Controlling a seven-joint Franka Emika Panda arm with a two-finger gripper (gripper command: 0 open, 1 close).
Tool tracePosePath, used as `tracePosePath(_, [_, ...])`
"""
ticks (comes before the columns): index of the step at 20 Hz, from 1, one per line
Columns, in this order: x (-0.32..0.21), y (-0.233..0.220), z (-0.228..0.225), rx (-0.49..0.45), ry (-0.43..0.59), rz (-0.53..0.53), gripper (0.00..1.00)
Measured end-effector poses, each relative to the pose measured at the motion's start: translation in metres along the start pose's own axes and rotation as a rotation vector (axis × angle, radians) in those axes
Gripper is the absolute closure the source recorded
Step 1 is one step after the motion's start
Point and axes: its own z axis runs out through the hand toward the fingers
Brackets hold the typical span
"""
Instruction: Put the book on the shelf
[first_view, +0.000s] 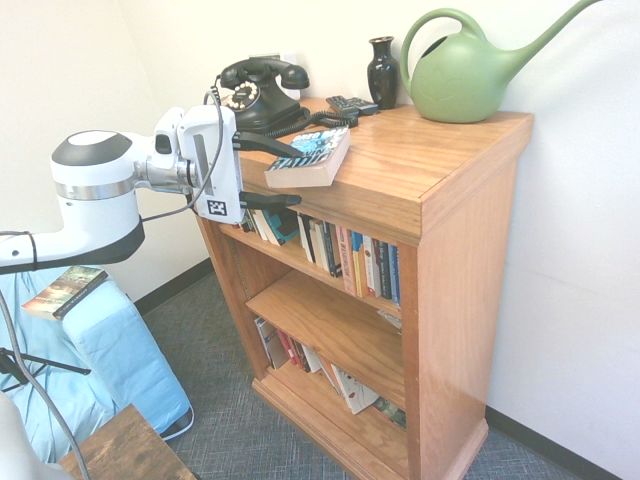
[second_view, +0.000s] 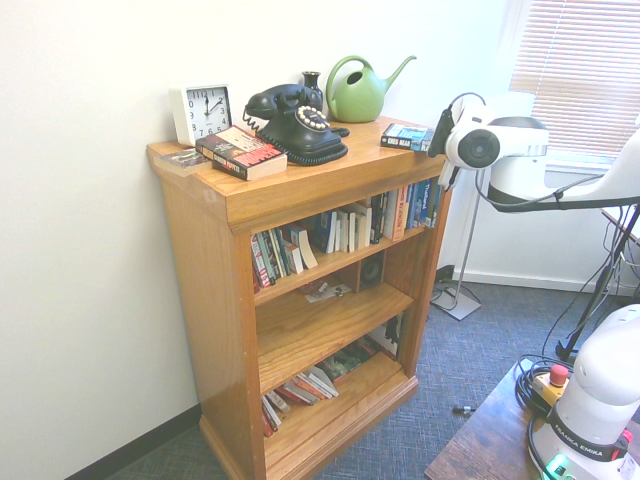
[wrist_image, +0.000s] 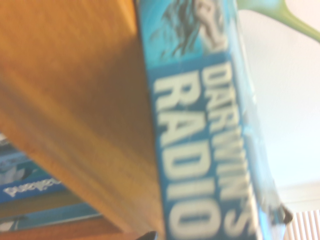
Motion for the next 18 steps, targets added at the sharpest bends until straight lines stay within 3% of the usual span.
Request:
tracePosePath(4, [0.011,-0.008,0.016,-0.012,0.016,-0.016,0.00])
tracePosePath(5, [0.012,-0.011,0.019,-0.013,0.015,-0.020,1.00])
tracePosePath(18, [0.015,-0.022,0.024,-0.016,0.006,-0.033,1.00])
